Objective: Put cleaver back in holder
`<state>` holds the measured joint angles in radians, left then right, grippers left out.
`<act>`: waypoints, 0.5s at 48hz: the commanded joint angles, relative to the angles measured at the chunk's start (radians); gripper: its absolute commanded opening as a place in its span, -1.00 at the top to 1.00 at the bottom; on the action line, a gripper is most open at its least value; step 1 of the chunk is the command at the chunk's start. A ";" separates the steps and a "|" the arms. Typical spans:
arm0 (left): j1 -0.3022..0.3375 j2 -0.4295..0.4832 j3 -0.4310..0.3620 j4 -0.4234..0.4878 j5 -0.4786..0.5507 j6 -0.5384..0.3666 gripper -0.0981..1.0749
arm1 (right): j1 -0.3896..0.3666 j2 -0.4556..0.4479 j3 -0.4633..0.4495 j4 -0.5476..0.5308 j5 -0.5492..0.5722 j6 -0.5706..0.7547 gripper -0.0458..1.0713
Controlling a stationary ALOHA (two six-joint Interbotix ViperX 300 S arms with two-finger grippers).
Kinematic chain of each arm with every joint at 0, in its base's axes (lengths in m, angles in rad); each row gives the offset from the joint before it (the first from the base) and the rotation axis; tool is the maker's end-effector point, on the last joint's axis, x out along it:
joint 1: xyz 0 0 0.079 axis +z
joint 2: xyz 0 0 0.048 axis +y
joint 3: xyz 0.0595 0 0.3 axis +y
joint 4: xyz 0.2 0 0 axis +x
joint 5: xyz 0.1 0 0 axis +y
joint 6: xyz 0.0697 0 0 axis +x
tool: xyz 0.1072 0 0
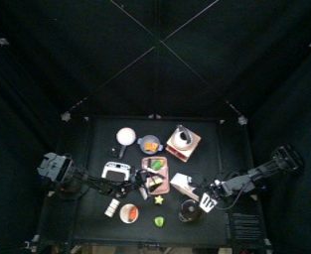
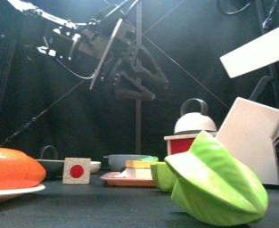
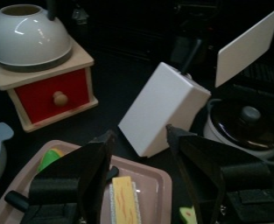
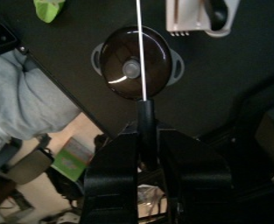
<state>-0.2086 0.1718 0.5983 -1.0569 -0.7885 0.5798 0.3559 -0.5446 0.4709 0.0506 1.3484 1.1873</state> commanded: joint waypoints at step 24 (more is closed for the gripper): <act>0.037 0.124 -0.146 0.000 0.003 -0.057 -0.65 | -0.031 -0.014 0.084 0.110 -0.026 -0.003 0.12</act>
<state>-0.1764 0.2991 0.4878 -1.0600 -0.7839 0.5231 0.3267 -0.5476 0.5645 0.1595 1.3361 1.1873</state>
